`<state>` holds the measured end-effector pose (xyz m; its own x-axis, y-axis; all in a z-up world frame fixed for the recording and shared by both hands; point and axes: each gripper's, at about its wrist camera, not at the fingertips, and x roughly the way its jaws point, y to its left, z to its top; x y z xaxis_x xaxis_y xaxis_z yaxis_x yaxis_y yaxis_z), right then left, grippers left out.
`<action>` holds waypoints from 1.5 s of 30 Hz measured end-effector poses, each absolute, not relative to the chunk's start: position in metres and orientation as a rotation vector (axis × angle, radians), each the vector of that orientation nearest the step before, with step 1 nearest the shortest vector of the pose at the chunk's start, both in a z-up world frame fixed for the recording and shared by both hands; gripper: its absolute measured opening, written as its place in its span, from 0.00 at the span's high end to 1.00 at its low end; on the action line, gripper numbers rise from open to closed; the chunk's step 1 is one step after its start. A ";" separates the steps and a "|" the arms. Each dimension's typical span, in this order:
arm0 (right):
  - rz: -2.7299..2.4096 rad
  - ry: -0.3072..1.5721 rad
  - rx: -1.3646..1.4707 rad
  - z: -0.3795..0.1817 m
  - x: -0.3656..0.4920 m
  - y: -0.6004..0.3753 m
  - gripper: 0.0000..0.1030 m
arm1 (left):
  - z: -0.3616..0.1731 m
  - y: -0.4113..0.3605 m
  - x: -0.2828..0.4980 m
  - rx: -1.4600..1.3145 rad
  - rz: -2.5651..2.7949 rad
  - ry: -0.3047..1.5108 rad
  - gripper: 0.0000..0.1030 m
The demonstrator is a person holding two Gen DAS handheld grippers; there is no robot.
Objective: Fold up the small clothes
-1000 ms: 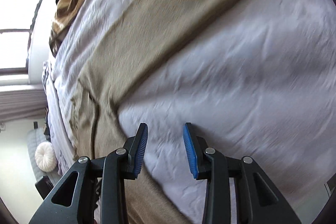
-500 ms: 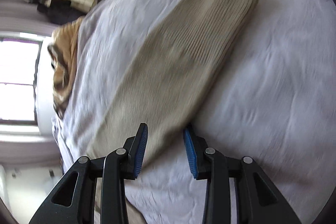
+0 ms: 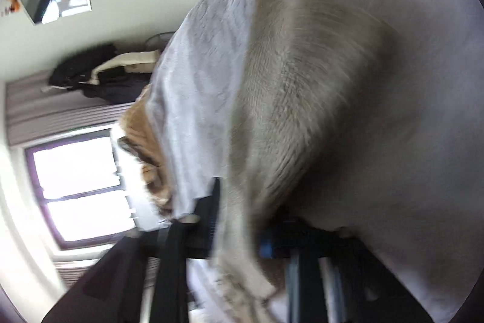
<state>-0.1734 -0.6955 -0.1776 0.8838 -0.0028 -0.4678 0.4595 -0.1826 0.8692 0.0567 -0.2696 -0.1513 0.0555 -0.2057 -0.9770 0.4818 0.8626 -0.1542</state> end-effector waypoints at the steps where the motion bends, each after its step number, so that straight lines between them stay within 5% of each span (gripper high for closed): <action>1: -0.390 0.340 1.724 -0.176 -0.168 -0.694 0.93 | -0.151 -0.266 0.060 0.208 -0.532 1.425 0.23; 7: -0.108 0.362 1.615 -0.139 -0.114 -0.673 0.93 | -0.144 -0.237 0.080 0.105 -0.498 1.398 0.23; 16: 0.249 0.672 1.136 -0.072 0.043 -0.544 0.93 | -0.142 -0.116 0.101 -0.006 -0.288 1.372 0.23; 23: 0.425 1.018 0.691 -0.111 0.134 -0.357 0.93 | -0.154 -0.016 0.114 -0.168 -0.140 1.347 0.23; 29: 0.363 1.189 0.302 -0.155 0.142 -0.251 0.87 | -0.160 0.029 0.126 -0.246 -0.114 1.322 0.23; 35: 0.344 1.059 0.051 -0.125 0.128 -0.219 0.65 | -0.151 0.045 0.137 -0.285 -0.146 1.267 0.23; 45: 0.574 1.083 -0.289 -0.135 0.076 -0.175 0.62 | -0.162 0.047 0.152 -0.367 -0.242 1.306 0.23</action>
<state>0.0761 -0.1749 -0.1347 0.3432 0.2970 -0.8911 -0.5705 0.8196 0.0534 0.1520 0.0475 -0.1619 0.2486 -0.3765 -0.8924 -0.0315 0.9177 -0.3959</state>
